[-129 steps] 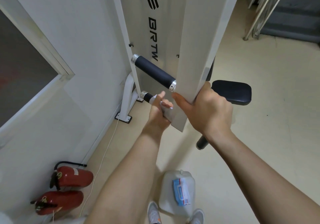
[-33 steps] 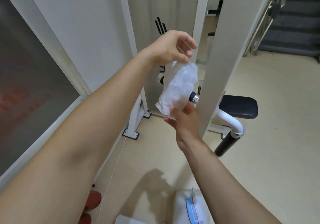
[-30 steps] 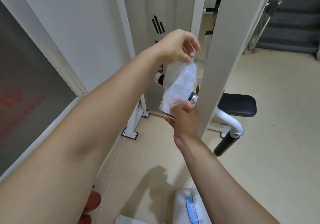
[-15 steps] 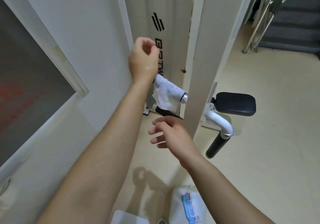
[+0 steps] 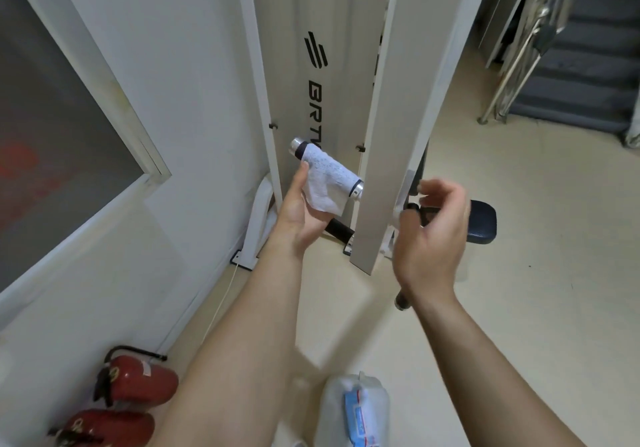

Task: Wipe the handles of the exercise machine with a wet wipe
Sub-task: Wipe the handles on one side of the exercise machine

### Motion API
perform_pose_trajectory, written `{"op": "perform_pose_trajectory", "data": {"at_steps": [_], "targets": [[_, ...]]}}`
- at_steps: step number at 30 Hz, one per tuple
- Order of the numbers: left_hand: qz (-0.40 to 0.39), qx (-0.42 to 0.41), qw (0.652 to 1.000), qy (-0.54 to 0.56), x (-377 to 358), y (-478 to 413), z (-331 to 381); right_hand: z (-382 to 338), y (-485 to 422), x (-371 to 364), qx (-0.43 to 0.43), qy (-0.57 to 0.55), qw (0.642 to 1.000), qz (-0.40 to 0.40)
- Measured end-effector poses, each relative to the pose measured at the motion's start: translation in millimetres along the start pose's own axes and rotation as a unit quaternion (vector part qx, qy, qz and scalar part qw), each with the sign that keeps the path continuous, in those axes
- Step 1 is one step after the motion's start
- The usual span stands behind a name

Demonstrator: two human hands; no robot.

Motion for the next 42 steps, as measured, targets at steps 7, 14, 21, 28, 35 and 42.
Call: {"op": "perform_pose_trajectory", "data": {"at_steps": [7, 14, 21, 28, 35, 42], "targets": [[0.026, -0.051, 0.997, -0.043, 11.1, 10.8, 5.5, 41.1, -78.6, -45.3, -0.256, -0.205, 0.893, -0.308], [0.041, -0.088, 0.990, -0.099, 34.1, 20.3, 18.9, 30.8, -93.5, -115.0, -0.239, -0.174, 0.771, -0.563], [0.084, -0.129, 0.965, -0.211, 58.8, 31.0, 37.4, 21.6, -90.3, -145.9, -0.236, -0.148, 0.719, -0.637], [0.141, -0.122, 0.917, -0.352, 22.9, -8.0, 29.9, 12.4, -87.2, -151.8, -0.235, -0.117, 0.700, -0.664], [0.150, -0.089, 0.962, -0.212, -1.1, -25.7, 19.2, 37.3, -102.4, -131.7, -0.207, -0.112, 0.788, -0.569], [0.130, -0.027, 0.991, 0.035, -20.5, -0.6, -15.6, 51.3, -77.4, -79.9, -0.278, -0.310, 0.855, -0.310]]}}
Point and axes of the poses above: each hand's wrist, its own y-axis away from the middle knuckle, its own x-axis out of the back of the hand, z = x × y, the point moved 5 cm from there along -y, towards the middle knuckle, and after that the axes turned 12 degrees about y, right-handed, at the moved point
